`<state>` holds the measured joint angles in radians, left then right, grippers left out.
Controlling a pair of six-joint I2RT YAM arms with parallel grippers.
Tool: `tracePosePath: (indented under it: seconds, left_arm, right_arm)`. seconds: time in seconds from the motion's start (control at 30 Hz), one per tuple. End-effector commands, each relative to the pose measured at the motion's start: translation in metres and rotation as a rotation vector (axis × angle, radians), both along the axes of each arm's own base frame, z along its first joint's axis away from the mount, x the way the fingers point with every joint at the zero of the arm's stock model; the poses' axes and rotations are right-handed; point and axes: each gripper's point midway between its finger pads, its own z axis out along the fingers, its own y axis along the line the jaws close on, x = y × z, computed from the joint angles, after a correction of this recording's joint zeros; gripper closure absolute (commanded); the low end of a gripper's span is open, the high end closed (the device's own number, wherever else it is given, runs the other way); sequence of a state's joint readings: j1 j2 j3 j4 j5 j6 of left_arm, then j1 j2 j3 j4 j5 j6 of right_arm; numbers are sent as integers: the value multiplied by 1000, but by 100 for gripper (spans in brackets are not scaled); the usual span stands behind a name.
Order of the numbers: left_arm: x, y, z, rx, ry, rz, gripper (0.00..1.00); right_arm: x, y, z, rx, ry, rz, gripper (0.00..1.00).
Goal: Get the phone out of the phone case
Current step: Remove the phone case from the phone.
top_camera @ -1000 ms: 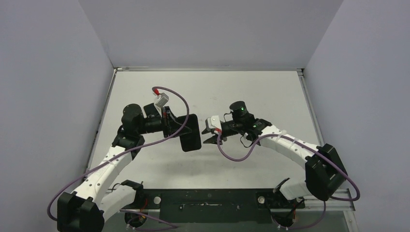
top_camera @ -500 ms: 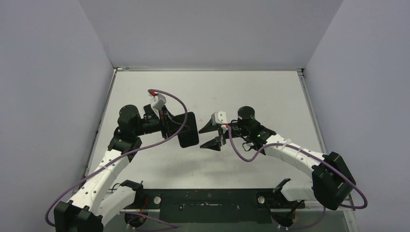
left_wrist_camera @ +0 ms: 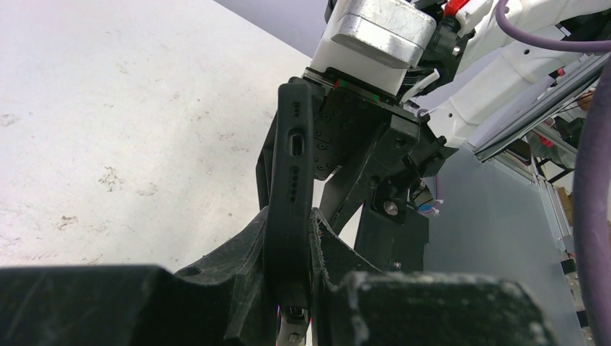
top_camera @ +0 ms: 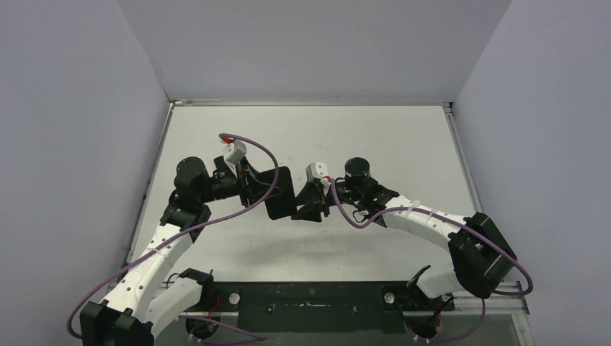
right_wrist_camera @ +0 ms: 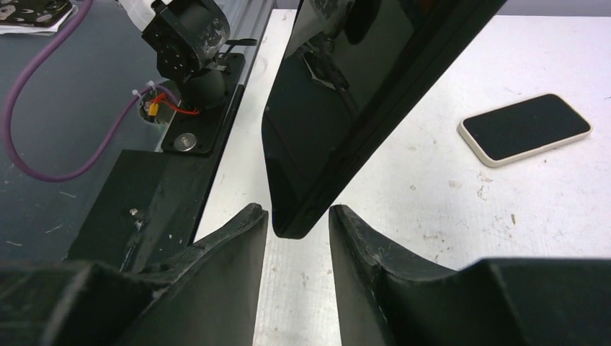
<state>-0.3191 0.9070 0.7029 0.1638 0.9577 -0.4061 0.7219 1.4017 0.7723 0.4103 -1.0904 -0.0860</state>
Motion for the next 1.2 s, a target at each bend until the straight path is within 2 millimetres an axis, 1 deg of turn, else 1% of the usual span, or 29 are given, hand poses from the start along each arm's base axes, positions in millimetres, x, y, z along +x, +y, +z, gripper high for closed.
tracePosePath:
  seconds: [0.0,0.13,0.2,0.27,0.37,0.4,0.5,0.63,0.73,0.8,0.97,1.17]
  left_arm:
    - [-5,1,26,-40,-119,-19,100]
    - [-5,1,22,-30,-113,-17,100]
    - [-6,1,23,-31,-113,-15,100]
    - [-6,1,24,-31,-112,-15,100]
    - [-5,1,23,-32,-95,-14,100]
    - [-5,1,22,-32,-83,-12,100]
    - [-3,0,18,-27,-35,-12,100]
    - [-4,-2,16,-42,29,-28,100]
    - [-6,-6,13,-55,108,-59,100]
    - [-8,-8,12,-63,148,-81,100]
    - [-9,-9,15,-84,177,-97,100]
    - [-22,-11,19,-117,199,-167,100]
  right_arm:
    - [-3,9,30,81,-63,63,63]
    - [-4,9,30,81,-70,73,64]
    - [-5,9,31,77,-80,85,68]
    - [-4,9,29,62,-94,91,77]
    - [-1,9,23,31,-119,104,96]
    - [-1,9,20,16,-124,110,100]
    - [3,9,17,10,-196,123,100]
    - [6,8,13,1,-289,144,100]
    - [12,9,12,-15,-363,153,100]
    - [14,8,6,-55,-396,163,100]
    - [29,10,2,-101,-460,140,100]
    - [39,15,2,-105,-518,143,100]
